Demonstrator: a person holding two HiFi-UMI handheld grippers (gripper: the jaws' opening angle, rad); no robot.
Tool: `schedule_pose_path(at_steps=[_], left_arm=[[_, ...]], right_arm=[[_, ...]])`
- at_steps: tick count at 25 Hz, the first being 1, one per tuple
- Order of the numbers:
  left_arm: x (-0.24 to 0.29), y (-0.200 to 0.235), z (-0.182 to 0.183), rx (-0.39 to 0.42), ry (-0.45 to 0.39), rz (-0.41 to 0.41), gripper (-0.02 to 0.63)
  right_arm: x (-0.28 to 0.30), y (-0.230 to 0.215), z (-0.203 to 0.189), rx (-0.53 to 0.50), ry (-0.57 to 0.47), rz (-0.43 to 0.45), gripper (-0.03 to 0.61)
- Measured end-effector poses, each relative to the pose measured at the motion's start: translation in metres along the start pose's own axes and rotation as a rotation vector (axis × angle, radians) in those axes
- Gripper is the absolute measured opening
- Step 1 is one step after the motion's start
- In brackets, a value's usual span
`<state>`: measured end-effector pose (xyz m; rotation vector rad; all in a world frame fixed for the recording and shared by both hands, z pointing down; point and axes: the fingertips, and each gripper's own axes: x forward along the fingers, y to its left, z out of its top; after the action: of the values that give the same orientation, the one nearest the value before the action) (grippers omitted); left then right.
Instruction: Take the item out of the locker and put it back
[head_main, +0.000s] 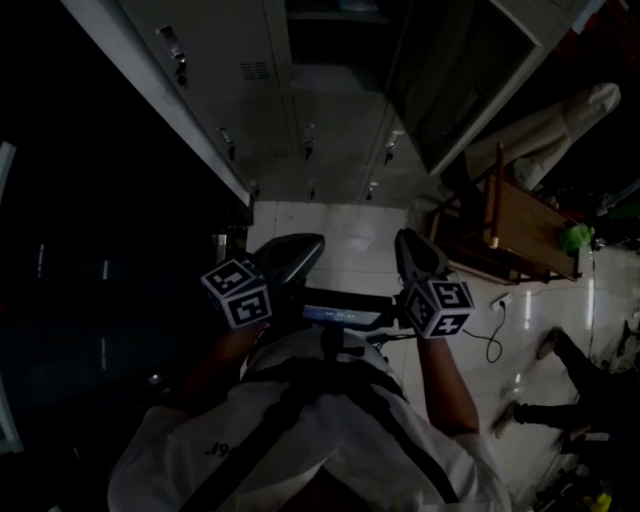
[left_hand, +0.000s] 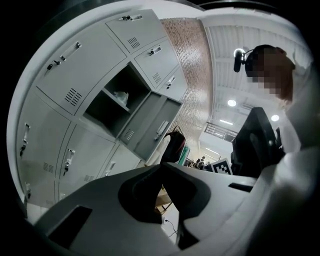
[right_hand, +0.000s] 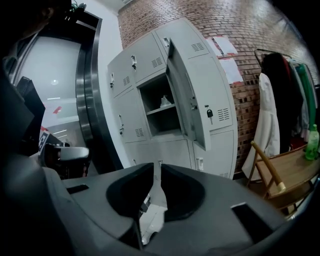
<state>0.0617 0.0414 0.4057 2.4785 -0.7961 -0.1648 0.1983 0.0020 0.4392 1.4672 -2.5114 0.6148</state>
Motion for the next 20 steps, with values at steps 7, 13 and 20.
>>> schedule_pose_path(at_steps=[7,13,20], left_arm=[[0.012,0.055,0.051,0.01,0.009,-0.07,0.003],[0.019,0.103,0.094,0.023,0.028,-0.101,0.003],[0.018,0.14,0.132,0.036,0.04,-0.137,0.003]], right_arm=[[0.062,-0.006,0.04,0.007,-0.03,-0.065,0.055],[0.116,0.0,0.075,-0.004,-0.048,-0.103,0.055],[0.16,0.01,0.106,-0.012,-0.065,-0.133,0.055]])
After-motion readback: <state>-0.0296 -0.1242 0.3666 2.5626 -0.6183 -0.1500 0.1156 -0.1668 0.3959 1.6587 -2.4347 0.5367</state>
